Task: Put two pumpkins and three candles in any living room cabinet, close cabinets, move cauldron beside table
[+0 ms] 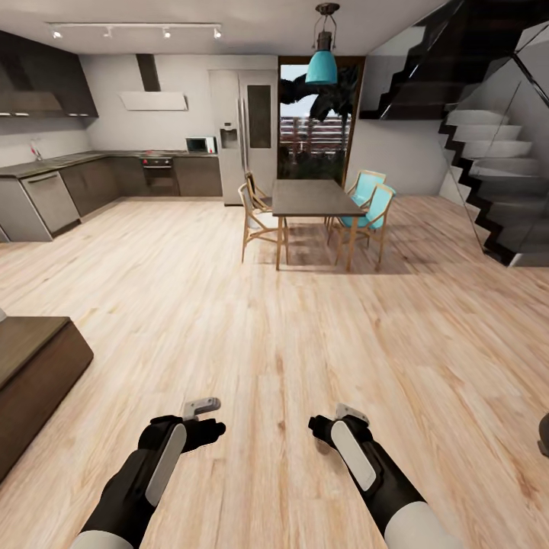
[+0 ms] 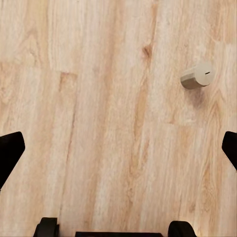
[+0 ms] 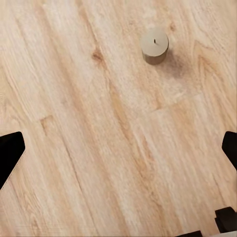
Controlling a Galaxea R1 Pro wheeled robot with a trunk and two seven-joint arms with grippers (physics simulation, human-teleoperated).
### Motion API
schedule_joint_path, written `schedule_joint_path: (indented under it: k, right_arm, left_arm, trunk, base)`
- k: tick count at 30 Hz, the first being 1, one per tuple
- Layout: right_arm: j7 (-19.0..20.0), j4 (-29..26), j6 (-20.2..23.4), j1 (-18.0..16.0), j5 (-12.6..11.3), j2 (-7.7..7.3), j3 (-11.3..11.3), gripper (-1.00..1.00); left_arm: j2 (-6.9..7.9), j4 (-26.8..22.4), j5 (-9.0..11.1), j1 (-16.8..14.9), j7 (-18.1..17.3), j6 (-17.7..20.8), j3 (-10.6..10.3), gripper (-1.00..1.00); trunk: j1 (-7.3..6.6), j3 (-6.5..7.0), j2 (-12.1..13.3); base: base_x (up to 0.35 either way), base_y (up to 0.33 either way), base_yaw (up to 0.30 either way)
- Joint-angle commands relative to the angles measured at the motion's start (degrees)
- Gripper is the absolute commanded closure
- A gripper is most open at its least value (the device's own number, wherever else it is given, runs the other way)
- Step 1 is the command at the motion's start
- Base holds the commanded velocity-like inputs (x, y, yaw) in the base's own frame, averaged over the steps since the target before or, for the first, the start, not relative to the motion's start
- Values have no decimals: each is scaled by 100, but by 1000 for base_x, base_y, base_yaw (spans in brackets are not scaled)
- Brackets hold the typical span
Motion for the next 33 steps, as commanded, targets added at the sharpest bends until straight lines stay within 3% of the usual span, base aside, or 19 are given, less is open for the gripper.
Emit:
schedule_joint_path:
  k: [1,12,33]
  right_arm:
    - [0,0,0,0,0,0,0,-100]
    - [0,0,11,0,0,1,-1,-100]
    - [5,10,9,0,0,1,9,-100]
  left_arm:
    - [0,0,0,0,0,0,0,-100]
    - [0,0,1,0,0,-4,-10,-100]
    - [0,0,0,3,0,-2,-6,-100]
  trunk:
    - [0,0,0]
    - [0,-5,0]
    - [0,-6,0]
  base:
    - [326,0,-1]
    - [326,0,-123]
    - [324,0,-5]
